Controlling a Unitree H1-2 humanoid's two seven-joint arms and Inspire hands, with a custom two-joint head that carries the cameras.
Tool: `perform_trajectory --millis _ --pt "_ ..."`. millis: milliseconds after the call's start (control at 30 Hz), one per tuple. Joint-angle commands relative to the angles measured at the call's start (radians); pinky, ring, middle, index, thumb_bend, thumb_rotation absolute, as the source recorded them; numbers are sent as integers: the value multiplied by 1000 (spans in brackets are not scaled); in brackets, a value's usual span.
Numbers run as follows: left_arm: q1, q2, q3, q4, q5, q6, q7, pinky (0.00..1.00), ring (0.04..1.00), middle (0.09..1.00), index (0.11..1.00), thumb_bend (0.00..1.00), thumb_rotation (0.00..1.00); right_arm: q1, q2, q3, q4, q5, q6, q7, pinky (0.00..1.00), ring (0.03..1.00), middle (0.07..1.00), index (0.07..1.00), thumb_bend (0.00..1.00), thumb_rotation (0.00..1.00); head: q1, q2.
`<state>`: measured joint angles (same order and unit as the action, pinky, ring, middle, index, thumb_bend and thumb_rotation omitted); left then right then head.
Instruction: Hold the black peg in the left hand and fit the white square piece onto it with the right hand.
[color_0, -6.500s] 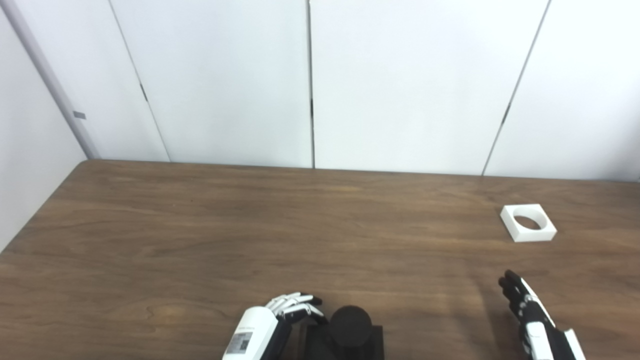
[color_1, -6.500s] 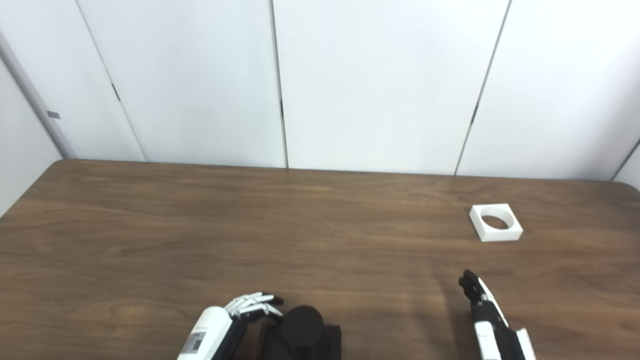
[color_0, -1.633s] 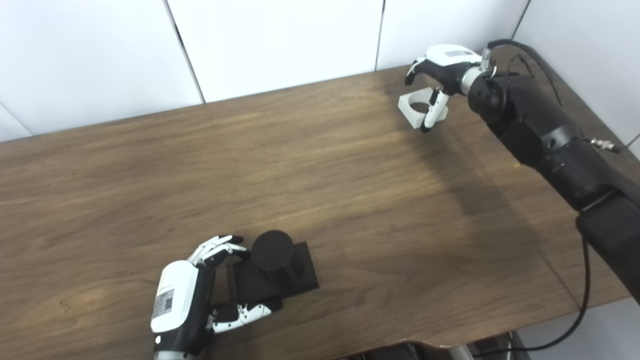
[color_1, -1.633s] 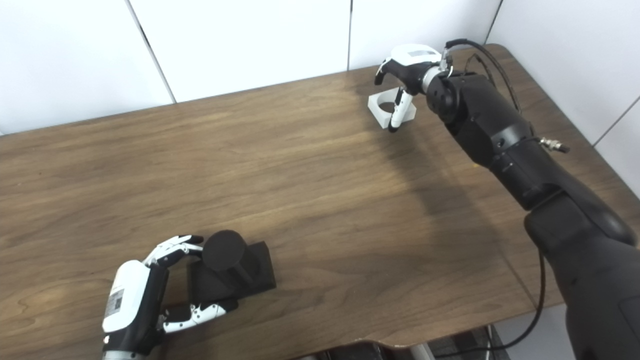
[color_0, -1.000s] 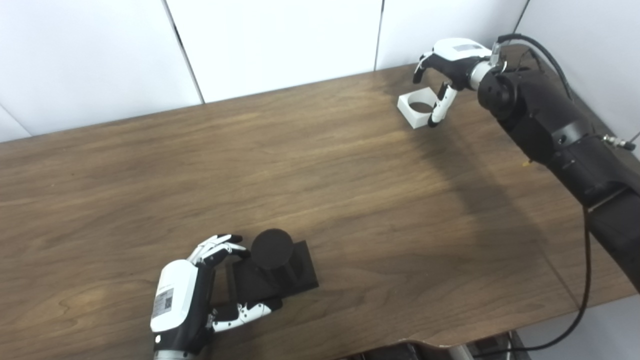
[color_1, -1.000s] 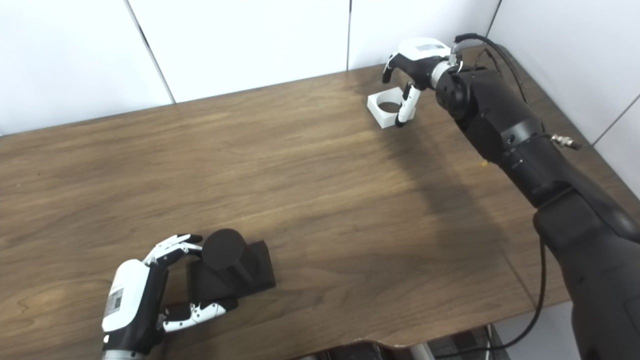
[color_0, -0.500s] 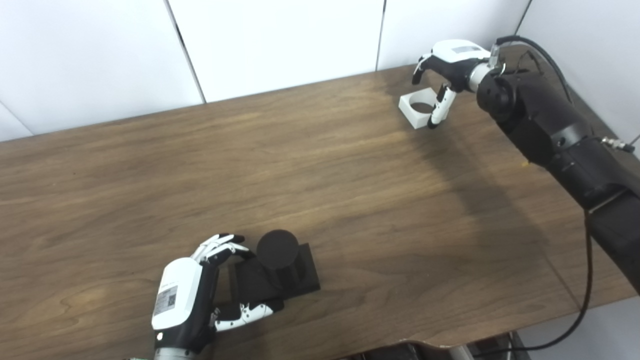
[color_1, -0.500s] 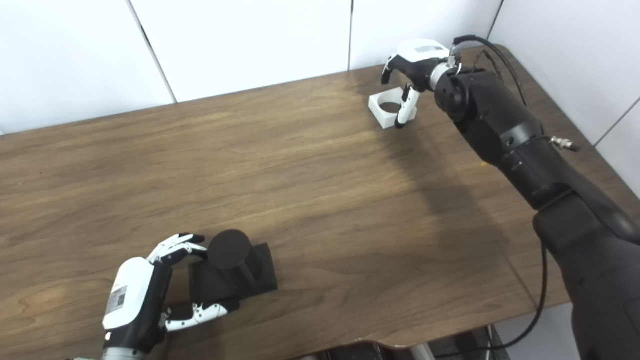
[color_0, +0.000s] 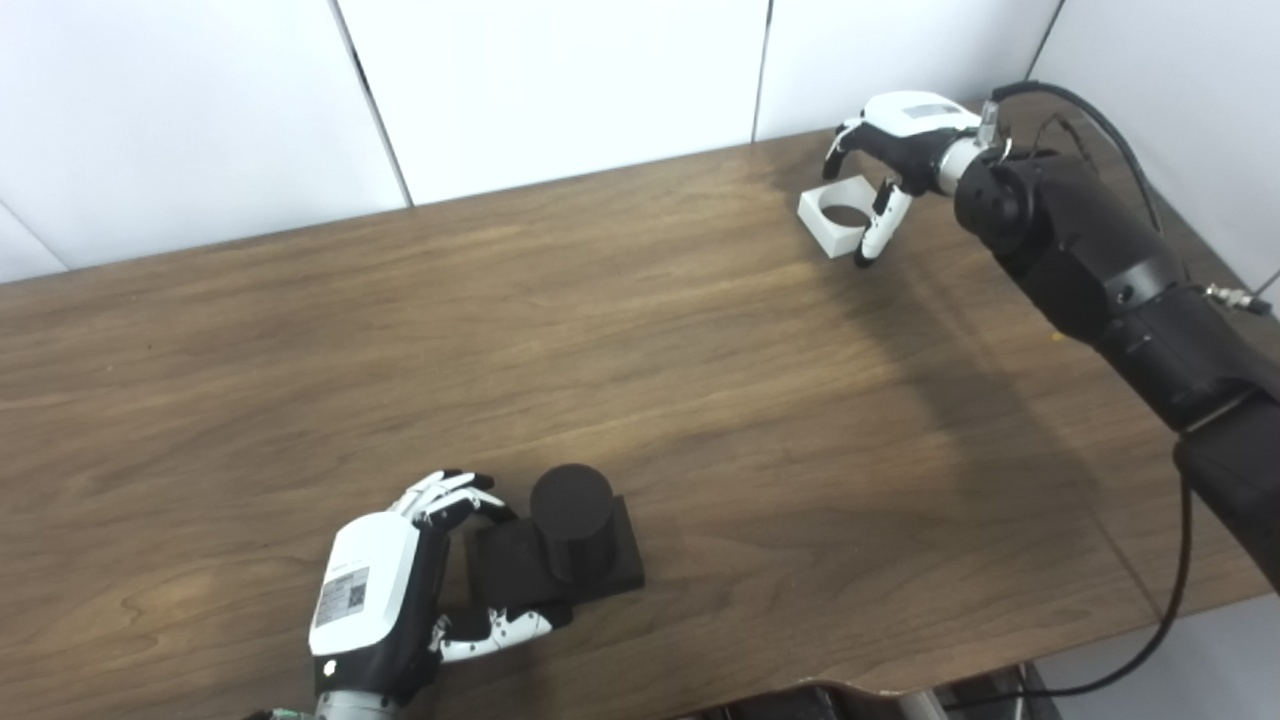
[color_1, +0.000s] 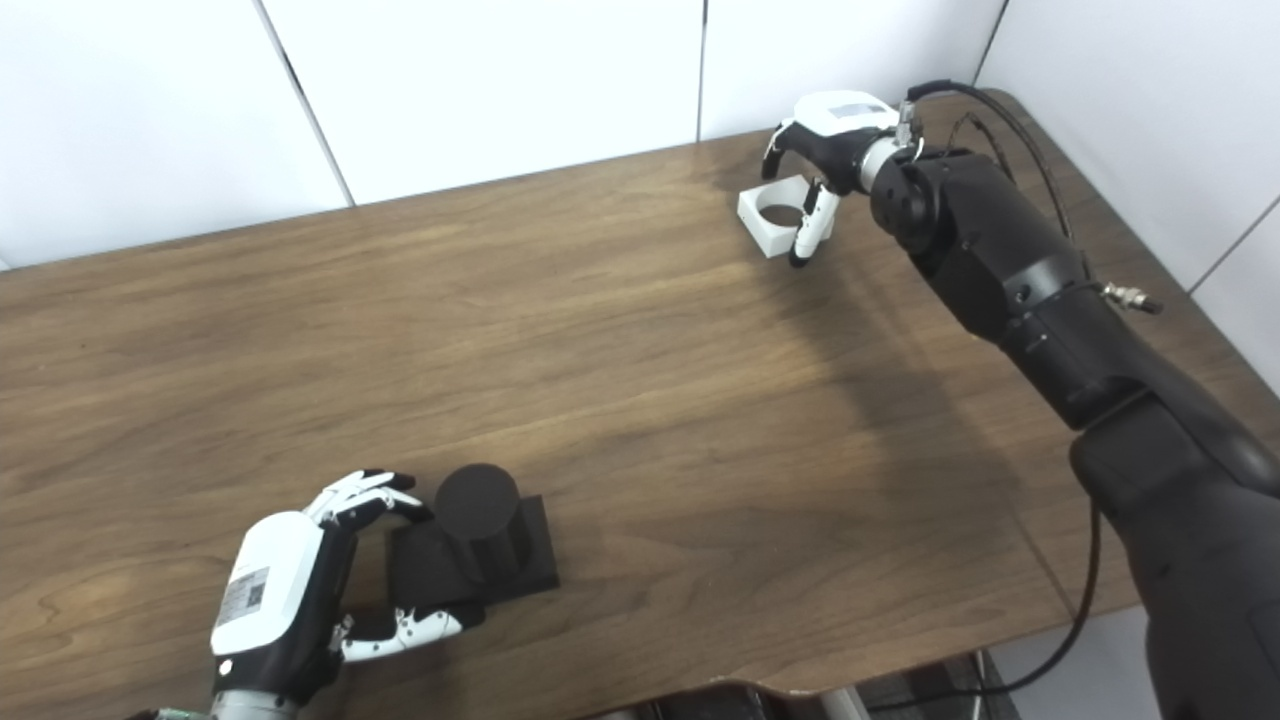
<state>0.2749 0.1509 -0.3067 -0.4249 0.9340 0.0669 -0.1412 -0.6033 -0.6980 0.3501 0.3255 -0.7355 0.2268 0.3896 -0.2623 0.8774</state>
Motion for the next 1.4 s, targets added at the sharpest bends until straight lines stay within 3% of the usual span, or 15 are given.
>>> perform_trajectory --millis 0,367,1367 --pt "10 5 -2 22 12 35 -36 774 849 779 488 515 49 -35 -18 -20 -20 -1 -18 -17 1000 1000 939 729 919 157 12 6" --pt "-9 14 4 66 4 18 -7 793 839 771 488 514 48 -30 -6 -18 -30 -5 -12 -19 1000 1000 937 732 919 163 23 10" --pt "-2 9 3 36 13 32 -22 777 844 778 489 513 51 -28 -28 -16 -17 -36 -42 -20 1000 1000 910 708 900 152 24 18"
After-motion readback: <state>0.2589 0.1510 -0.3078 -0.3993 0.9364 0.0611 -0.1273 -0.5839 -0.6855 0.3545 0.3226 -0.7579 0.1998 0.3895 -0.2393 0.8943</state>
